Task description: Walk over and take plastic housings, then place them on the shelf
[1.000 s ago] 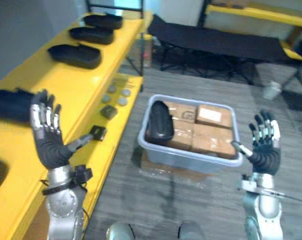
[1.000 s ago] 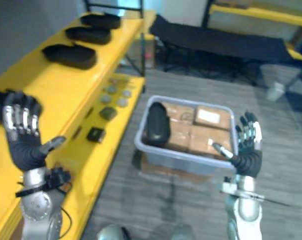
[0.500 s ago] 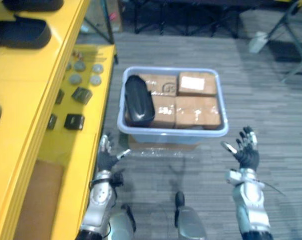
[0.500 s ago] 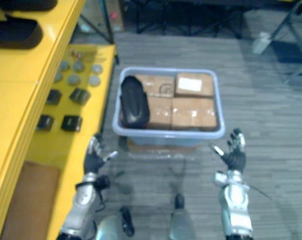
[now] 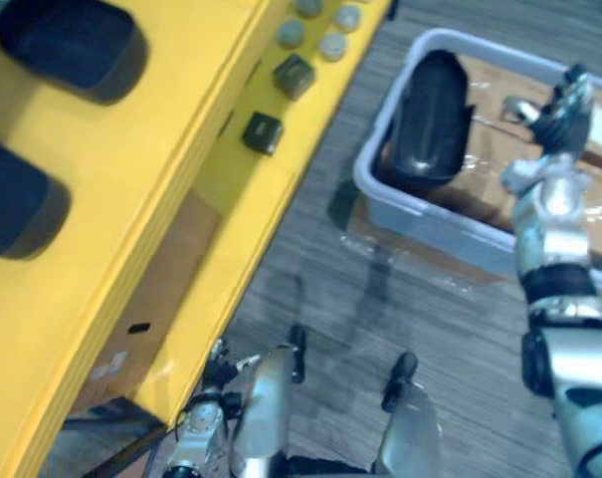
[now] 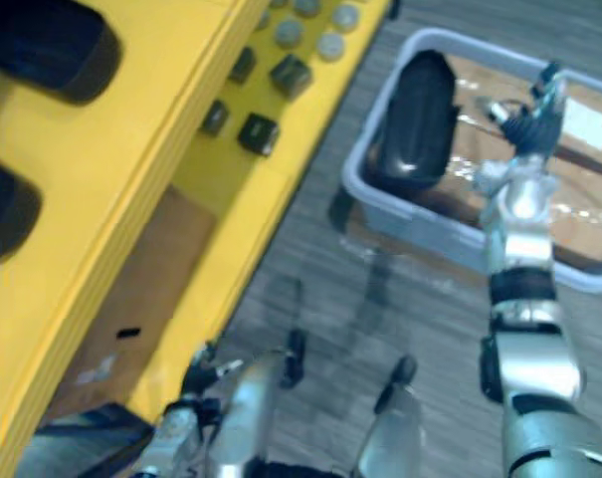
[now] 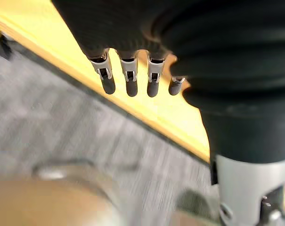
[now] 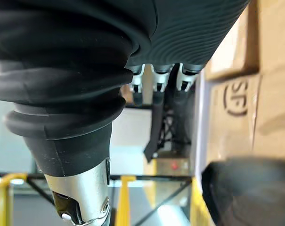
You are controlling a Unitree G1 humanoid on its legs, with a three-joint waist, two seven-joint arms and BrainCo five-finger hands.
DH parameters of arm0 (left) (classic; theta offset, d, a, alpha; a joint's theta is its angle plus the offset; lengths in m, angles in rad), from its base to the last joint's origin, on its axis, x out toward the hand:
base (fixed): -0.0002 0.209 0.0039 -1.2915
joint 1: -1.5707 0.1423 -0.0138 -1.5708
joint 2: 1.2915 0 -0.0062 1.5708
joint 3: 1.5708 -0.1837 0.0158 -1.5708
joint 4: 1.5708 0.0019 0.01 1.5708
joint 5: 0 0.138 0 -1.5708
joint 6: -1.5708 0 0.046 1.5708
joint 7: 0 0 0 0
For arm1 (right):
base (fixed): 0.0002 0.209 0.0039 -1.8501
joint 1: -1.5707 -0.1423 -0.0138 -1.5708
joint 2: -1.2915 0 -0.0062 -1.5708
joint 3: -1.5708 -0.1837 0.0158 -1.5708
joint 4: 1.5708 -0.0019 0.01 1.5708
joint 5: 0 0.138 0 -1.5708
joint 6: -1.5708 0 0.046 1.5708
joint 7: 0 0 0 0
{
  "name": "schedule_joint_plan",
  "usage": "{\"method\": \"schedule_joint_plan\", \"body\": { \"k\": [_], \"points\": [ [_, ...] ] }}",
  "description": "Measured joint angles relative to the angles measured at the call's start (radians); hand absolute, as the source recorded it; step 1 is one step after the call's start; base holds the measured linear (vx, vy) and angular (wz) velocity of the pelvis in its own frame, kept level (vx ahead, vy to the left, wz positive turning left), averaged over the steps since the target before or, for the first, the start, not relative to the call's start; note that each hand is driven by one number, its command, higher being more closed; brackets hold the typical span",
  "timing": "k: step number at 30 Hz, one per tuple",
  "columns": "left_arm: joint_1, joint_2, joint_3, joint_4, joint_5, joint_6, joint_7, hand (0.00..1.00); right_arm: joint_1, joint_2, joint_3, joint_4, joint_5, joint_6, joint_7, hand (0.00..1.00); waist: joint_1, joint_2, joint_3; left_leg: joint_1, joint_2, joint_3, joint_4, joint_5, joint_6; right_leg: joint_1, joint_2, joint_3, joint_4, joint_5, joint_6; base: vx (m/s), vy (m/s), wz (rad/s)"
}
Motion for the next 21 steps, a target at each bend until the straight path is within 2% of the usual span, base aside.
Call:
{"method": "schedule_joint_plan", "body": {
  "k": [3,4,7,10,12,15,21],
  "points": [
    [0.073,-0.010,0.001,0.099,-0.039,-0.001,-0.032,0.00,-0.042,-0.029,0.012,0.086,0.003,0.038,-0.040,0.00,0.028,0.013,0.005,-0.020,-0.012,-0.011,0.011,0.003,0.003,-0.014,-0.015,-0.017,0.018,-0.010,0.006,0.04,0.009,0.19],
    [0.097,-0.015,-0.005,0.120,-0.045,0.000,-0.045,0.00,-0.055,-0.050,0.013,0.120,0.004,0.051,-0.050,0.00,0.037,0.025,0.009,-0.027,-0.015,-0.022,0.013,0.003,0.003,-0.012,-0.019,-0.034,0.025,-0.011,0.006,0.04,-0.014,0.21],
    [0.124,-0.050,-0.019,0.147,-0.118,-0.002,-0.080,0.00,-0.078,-0.072,0.014,0.170,0.002,0.089,-0.098,0.00,0.040,0.040,0.006,-0.041,-0.032,-0.042,0.015,0.007,0.006,-0.015,-0.037,-0.062,0.047,-0.020,0.007,0.03,-0.015,0.25],
    [0.126,-0.052,-0.021,0.167,-0.118,-0.029,-0.122,0.00,-0.100,-0.095,0.013,0.226,0.001,0.115,-0.190,0.00,0.058,0.044,0.003,-0.049,-0.042,-0.048,0.018,0.007,0.006,-0.027,-0.051,-0.070,0.067,-0.034,0.005,0.00,-0.020,0.12],
    [0.120,-0.064,-0.030,0.172,-0.153,-0.033,-0.141,0.00,-0.116,-0.134,0.010,0.249,0.000,0.122,-0.256,0.00,0.063,0.065,-0.011,-0.078,-0.047,-0.066,0.033,0.008,0.006,-0.037,-0.055,-0.090,0.073,-0.039,0.007,-0.02,-0.009,0.21],
    [0.117,-0.074,-0.051,0.176,-0.166,-0.034,-0.151,0.00,-0.120,-0.164,0.010,0.265,-0.001,0.152,-0.283,0.00,0.086,0.093,-0.030,-0.087,-0.049,-0.066,0.032,0.010,0.007,-0.046,-0.059,-0.091,0.078,-0.041,0.006,-0.01,-0.002,0.03],
    [0.112,-0.090,-0.070,0.182,-0.197,-0.034,-0.152,0.00,-0.128,-0.169,0.015,0.331,0.003,0.236,-0.289,0.00,0.098,0.136,-0.060,-0.089,-0.049,-0.066,0.024,0.011,0.007,-0.046,-0.058,-0.092,0.072,-0.041,0.005,0.00,0.000,0.00]
  ]
}}
